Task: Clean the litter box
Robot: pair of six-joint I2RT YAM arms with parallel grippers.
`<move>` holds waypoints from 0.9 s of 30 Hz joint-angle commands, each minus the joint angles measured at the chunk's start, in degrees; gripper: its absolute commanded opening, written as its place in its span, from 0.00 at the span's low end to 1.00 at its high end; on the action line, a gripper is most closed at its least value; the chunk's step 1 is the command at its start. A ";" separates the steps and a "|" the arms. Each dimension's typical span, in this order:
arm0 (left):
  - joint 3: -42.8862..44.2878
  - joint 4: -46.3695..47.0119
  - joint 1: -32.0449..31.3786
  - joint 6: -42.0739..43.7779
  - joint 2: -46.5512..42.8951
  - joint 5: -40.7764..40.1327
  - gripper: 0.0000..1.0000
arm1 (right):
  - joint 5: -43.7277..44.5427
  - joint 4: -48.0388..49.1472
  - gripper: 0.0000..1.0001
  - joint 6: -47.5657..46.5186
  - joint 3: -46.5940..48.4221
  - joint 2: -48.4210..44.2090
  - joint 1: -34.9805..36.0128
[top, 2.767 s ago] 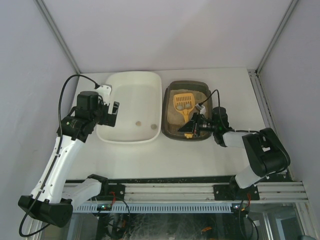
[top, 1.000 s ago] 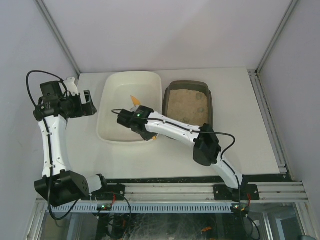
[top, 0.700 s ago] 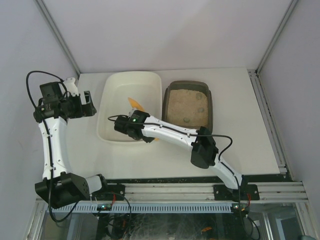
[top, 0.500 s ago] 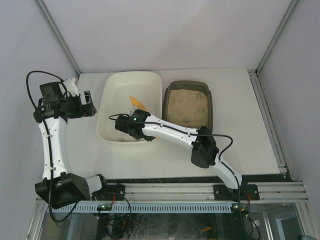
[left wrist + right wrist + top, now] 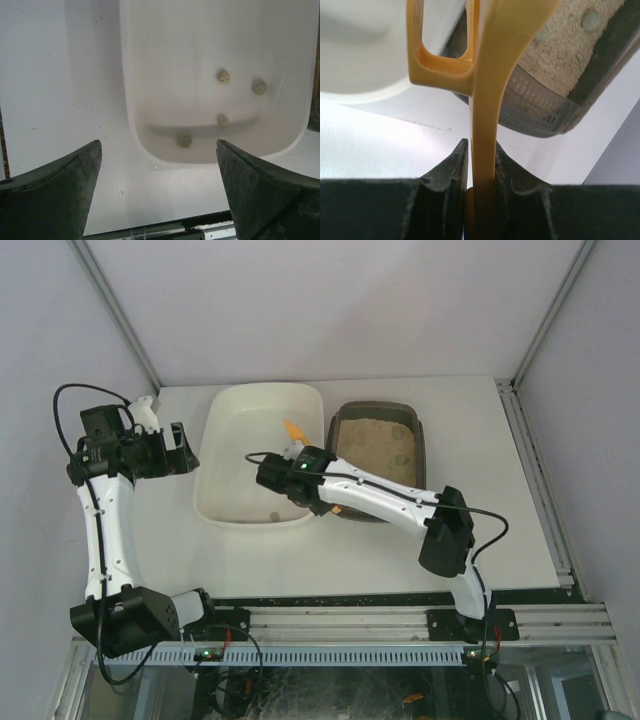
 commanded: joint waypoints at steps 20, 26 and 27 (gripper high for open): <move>14.36 7.06 -49.20 -21.91 12.40 -38.79 1.00 | -16.85 26.29 0.00 11.64 -41.30 -50.68 -19.37; 31.87 2.38 -49.61 -37.49 29.30 -40.77 0.99 | -18.05 27.52 0.00 13.42 -46.01 -58.65 -22.00; 34.28 2.88 -49.70 -39.57 32.45 -40.74 0.98 | -17.74 26.97 0.00 13.98 -46.08 -59.25 -22.02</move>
